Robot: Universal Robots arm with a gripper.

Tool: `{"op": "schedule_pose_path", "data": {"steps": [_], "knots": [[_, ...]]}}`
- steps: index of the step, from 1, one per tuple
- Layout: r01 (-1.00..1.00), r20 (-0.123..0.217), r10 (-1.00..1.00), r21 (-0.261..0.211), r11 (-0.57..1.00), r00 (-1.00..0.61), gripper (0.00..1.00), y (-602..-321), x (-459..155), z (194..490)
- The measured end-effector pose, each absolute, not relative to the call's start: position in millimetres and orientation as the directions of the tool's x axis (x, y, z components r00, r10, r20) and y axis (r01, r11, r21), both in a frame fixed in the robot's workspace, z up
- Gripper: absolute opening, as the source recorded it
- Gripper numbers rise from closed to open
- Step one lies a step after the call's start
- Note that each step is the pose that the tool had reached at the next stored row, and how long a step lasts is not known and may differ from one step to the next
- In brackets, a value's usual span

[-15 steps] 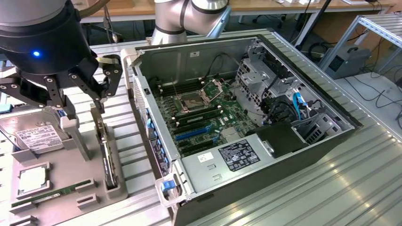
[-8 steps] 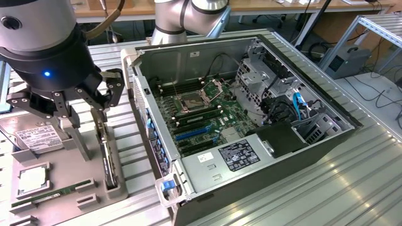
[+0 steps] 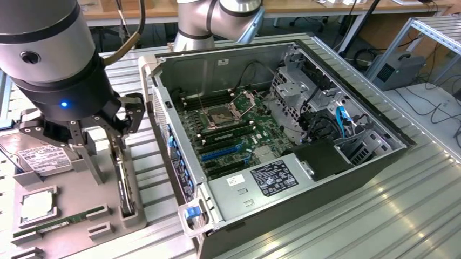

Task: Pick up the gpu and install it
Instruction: 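Pick up the gpu and move the gpu toward the slot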

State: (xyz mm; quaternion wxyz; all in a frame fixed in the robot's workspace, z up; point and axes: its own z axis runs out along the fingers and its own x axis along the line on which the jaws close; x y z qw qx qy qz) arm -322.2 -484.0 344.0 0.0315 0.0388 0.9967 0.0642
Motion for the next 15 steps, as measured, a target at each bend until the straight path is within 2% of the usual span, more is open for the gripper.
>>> {"op": "schedule_pose_path", "data": {"steps": [15], "knots": [[0.073,-0.058,0.081,0.13,0.989,-0.995,0.48,-484.0,-322.2,301.5]]}}
